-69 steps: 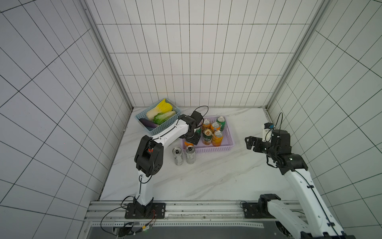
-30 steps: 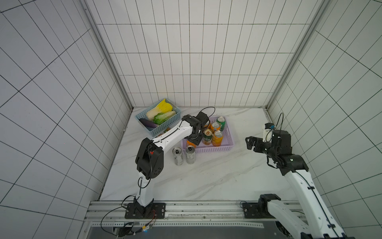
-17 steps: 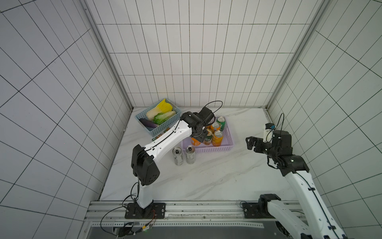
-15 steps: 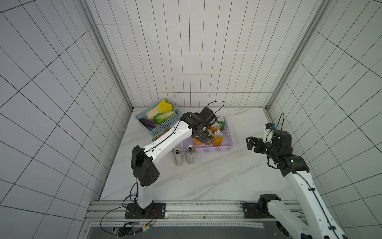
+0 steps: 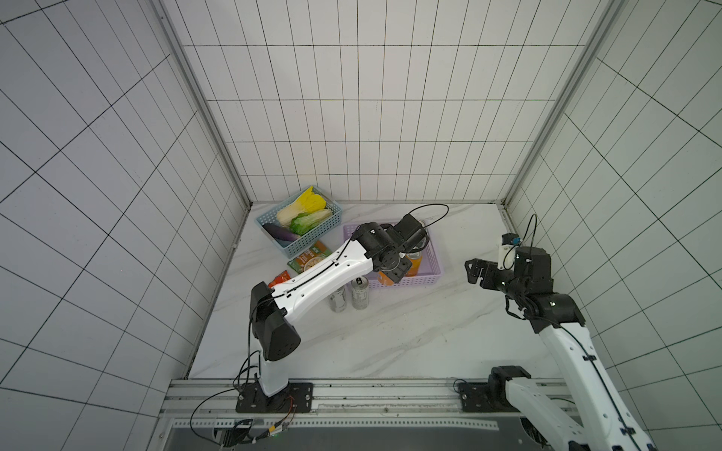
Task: Take out the drinks from the basket
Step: Place the drink at the center of the board.
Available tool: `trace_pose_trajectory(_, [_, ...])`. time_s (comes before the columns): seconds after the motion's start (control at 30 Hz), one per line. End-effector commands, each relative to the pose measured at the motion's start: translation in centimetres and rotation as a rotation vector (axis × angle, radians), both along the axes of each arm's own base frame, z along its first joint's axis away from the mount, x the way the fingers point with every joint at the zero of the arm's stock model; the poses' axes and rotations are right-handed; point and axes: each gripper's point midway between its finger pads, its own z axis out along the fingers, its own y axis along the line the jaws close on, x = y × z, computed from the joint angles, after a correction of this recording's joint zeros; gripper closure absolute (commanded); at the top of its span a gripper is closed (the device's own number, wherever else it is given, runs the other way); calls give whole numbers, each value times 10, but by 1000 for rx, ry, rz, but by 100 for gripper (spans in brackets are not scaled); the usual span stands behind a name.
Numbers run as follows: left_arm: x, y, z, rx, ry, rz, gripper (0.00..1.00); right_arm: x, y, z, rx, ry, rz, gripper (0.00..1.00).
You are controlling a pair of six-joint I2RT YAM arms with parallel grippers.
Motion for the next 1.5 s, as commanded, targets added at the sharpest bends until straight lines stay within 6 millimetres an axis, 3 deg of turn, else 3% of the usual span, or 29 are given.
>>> trace_pose_trajectory(0.0, [4,-10,20,-64,-51,10,36,-2,-4,-1,2,2,-22,1])
trace_pose_trajectory(0.77, [-8,-29,-55,-9,97,-1,36,2,-6,3,-2,-2,-33,1])
trace_pose_trajectory(1.1, [-2,-29,-93,40,105,21,37,1,-6,2,-1,-4,-39,1])
trace_pose_trajectory(1.47, [0,-27,-118,70,104,27,36,0,-7,2,-2,-5,-41,0])
